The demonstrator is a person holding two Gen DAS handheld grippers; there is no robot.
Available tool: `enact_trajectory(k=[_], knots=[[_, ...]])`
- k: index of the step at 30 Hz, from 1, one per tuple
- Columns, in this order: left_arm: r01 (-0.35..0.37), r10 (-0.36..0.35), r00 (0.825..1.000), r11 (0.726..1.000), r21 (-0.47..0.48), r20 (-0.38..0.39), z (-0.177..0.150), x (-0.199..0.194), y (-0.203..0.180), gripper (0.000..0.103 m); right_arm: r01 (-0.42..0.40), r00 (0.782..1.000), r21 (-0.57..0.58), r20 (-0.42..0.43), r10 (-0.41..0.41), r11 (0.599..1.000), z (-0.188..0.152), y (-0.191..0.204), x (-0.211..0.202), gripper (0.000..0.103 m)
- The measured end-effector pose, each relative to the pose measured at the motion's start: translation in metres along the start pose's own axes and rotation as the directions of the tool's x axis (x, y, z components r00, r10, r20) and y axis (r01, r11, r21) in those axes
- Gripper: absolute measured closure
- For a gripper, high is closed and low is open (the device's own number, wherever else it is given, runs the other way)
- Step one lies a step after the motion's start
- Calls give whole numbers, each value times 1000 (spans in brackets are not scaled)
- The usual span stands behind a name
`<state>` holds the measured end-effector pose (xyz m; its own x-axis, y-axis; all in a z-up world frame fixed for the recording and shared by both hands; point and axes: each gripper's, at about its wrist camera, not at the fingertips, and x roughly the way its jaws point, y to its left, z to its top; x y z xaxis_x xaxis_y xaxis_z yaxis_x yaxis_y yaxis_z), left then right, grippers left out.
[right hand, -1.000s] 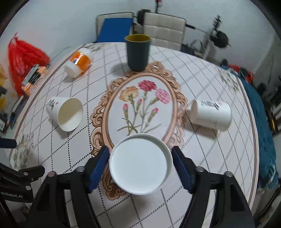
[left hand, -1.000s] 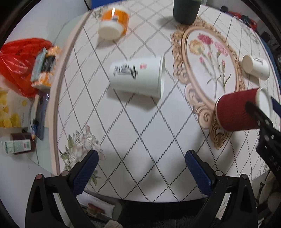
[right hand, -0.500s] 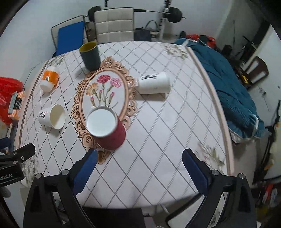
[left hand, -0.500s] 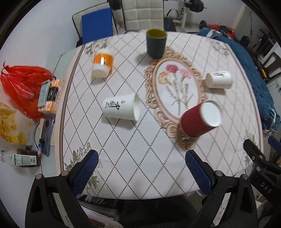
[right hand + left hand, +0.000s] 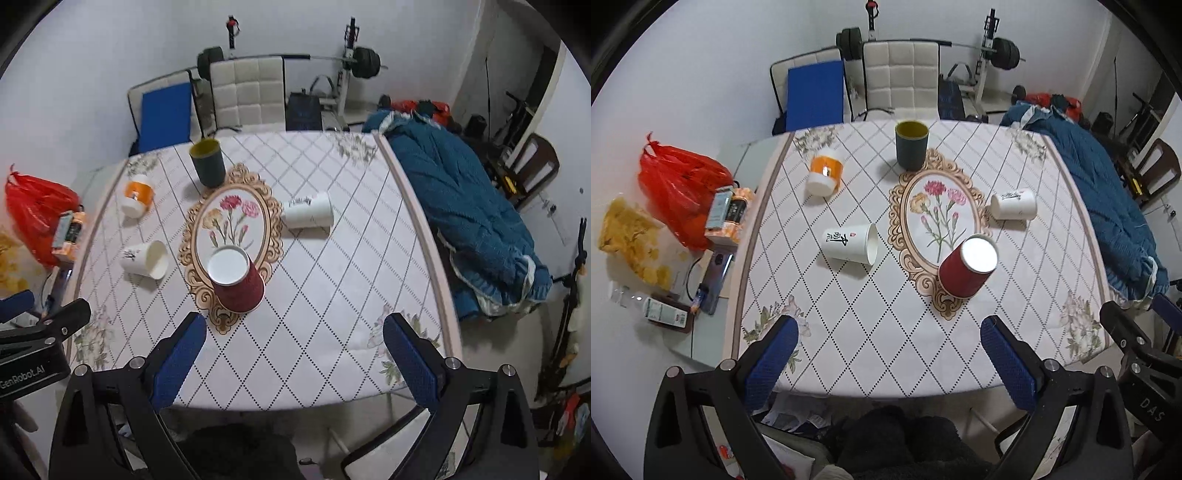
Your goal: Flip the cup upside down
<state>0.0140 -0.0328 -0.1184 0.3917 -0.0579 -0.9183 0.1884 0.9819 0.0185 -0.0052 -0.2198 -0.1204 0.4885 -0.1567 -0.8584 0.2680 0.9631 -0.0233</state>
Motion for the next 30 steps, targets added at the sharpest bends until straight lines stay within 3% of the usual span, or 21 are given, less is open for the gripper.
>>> enact_trajectory(k=[17, 30], knots=[[-9, 11, 991, 1000, -11, 135, -32, -122, -8, 2, -34, 989, -27, 143, 38, 999, -23, -22, -160, 4], [-7, 9, 985, 1000, -8, 172, -44, -154, -14, 2, -34, 981, -20, 192, 37, 999, -28, -33, -211, 4]])
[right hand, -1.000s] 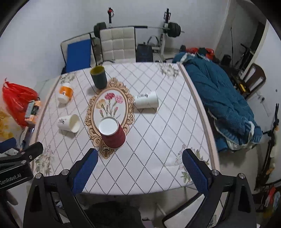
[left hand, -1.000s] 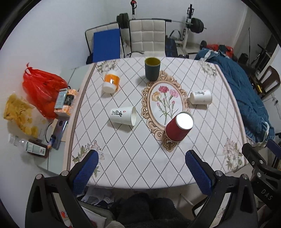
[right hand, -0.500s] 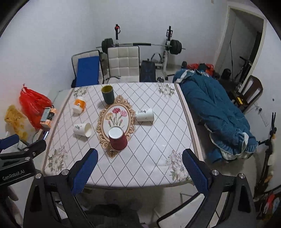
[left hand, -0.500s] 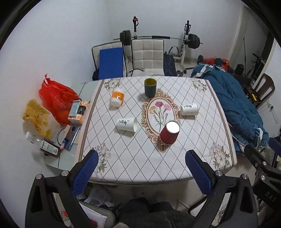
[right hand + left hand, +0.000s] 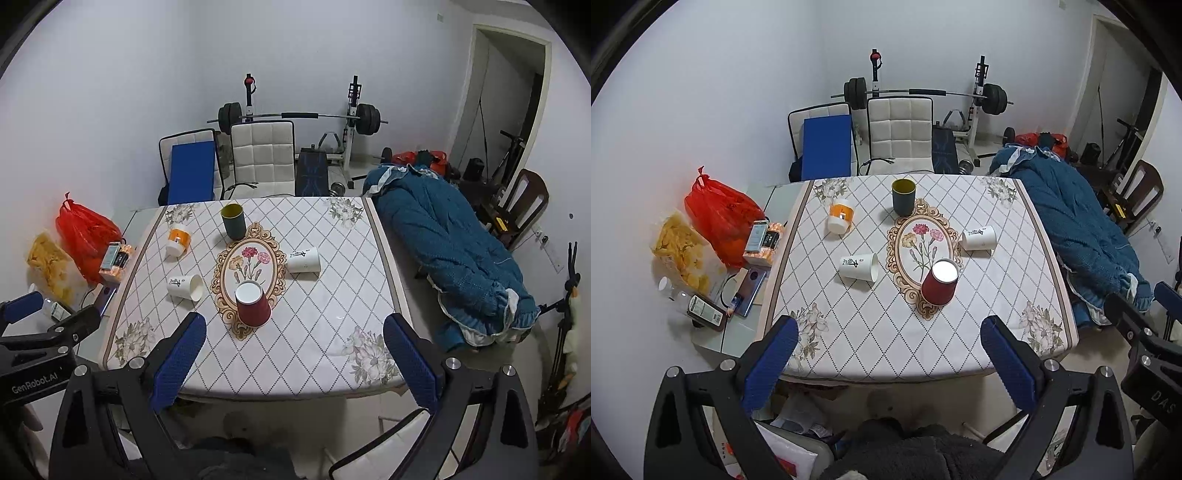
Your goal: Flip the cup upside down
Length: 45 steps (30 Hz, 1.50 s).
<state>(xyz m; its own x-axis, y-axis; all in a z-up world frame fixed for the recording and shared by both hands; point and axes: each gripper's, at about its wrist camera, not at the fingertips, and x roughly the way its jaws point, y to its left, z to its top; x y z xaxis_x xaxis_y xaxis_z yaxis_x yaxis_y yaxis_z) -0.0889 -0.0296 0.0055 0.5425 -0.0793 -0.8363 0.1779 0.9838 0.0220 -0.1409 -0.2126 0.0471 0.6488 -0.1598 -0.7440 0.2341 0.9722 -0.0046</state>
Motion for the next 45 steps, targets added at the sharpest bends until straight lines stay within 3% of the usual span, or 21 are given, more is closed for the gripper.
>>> enact_trajectory(k=[45], knots=[[-13, 14, 1000, 999, -31, 28, 3, -3, 1, 1, -8, 999, -4, -32, 8, 1000, 12, 5, 18, 3]])
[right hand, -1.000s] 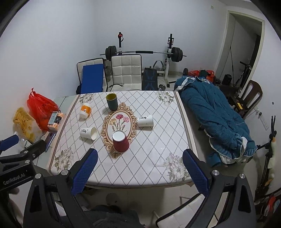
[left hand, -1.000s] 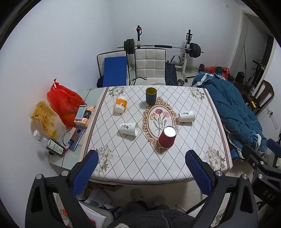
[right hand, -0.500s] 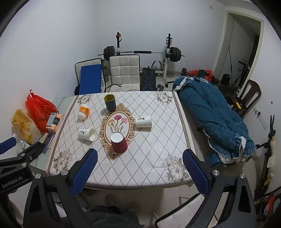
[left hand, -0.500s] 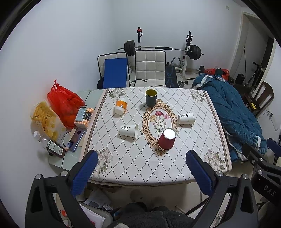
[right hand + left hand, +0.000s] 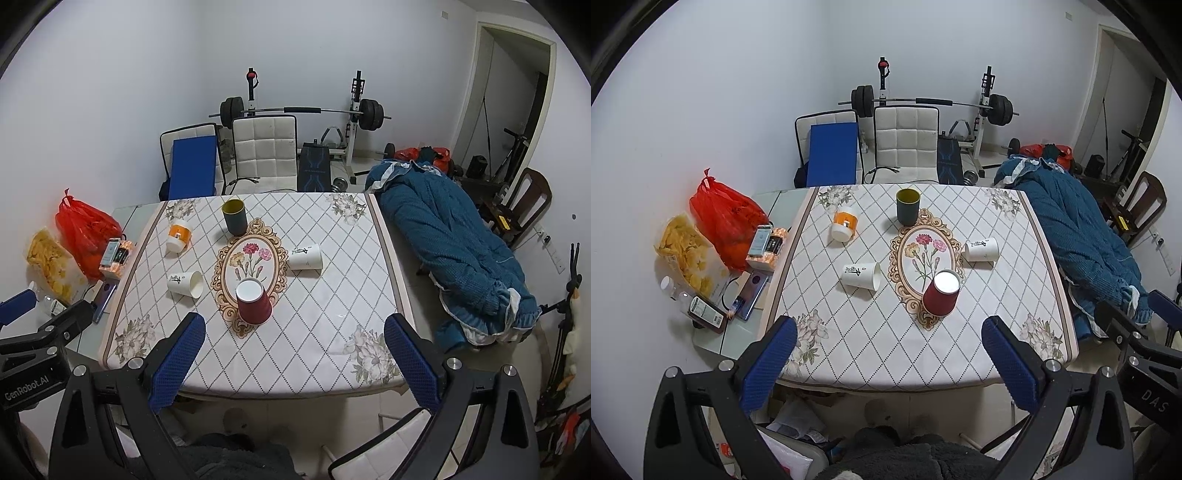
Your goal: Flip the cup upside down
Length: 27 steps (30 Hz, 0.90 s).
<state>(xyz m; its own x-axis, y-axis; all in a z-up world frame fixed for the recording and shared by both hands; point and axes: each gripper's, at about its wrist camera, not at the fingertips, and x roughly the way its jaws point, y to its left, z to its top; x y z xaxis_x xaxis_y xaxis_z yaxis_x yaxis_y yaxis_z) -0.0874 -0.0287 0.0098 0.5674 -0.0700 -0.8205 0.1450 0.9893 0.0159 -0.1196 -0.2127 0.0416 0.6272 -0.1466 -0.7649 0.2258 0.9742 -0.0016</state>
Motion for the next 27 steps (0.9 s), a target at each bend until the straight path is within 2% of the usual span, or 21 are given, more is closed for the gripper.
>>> enact_trajectory(k=[27], knots=[[-2, 2, 1000, 1000, 9, -8, 5, 4, -8, 1, -18, 1000, 23, -14, 19, 1000, -2, -1, 9, 3]])
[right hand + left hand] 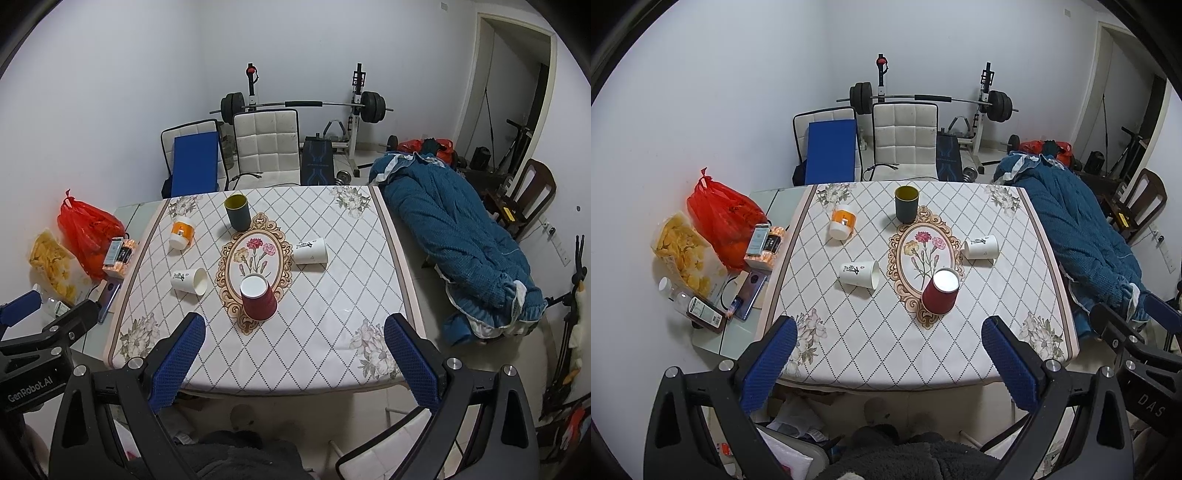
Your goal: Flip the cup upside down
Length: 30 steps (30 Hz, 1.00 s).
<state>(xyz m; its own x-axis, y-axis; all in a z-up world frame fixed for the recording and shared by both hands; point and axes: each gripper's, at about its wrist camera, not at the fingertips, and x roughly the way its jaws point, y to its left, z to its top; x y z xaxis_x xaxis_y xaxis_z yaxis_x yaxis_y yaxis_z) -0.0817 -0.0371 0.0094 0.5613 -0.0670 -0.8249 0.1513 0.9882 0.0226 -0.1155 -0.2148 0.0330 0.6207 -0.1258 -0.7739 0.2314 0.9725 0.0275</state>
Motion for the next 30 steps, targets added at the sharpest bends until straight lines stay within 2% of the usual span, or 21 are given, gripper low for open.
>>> enact_trajectory(k=[30], knots=[[4, -4, 1000, 1000, -3, -25, -10, 8, 8, 1, -9, 1000, 15, -16, 10, 1000, -3, 6, 12, 3]])
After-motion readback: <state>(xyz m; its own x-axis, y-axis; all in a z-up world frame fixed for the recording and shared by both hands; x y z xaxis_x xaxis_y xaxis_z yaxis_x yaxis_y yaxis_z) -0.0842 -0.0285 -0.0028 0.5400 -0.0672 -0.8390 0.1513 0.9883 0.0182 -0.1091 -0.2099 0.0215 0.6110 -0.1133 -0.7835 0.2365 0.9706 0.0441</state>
